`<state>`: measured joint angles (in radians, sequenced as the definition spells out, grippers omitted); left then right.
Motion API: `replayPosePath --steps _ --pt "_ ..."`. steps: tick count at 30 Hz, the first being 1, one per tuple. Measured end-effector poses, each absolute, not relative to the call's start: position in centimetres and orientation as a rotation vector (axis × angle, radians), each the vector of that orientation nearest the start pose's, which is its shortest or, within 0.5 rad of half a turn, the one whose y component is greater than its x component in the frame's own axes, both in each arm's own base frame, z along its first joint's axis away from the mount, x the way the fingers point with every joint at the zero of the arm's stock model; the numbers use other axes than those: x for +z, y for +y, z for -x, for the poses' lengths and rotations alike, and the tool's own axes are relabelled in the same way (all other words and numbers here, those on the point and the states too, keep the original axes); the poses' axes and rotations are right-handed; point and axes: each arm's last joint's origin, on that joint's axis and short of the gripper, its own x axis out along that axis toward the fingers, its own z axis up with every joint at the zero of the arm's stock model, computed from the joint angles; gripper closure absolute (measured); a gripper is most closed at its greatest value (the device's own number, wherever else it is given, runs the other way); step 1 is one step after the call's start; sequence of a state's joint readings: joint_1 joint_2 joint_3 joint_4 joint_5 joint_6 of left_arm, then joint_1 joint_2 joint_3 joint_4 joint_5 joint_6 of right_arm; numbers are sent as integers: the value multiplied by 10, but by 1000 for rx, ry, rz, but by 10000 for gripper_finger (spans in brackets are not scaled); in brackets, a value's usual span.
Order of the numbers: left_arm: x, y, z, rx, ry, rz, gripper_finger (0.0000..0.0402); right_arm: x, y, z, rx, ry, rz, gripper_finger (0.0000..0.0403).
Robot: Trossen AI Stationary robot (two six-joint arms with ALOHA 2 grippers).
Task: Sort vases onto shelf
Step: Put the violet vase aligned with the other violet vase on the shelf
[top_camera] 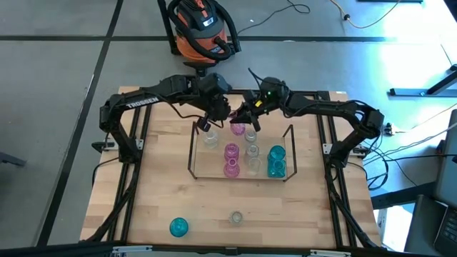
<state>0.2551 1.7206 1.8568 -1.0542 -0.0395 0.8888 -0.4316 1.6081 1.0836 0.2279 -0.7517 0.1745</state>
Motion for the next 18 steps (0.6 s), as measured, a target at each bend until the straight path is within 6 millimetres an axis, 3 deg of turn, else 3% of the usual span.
replayPosePath --steps 10,18 --pt "382 87 -344 -197 908 -706 288 271 -132 -333 286 269 -329 334" --pt "366 86 -359 -241 922 -672 288 270 -132 -333 282 274 -329 334"
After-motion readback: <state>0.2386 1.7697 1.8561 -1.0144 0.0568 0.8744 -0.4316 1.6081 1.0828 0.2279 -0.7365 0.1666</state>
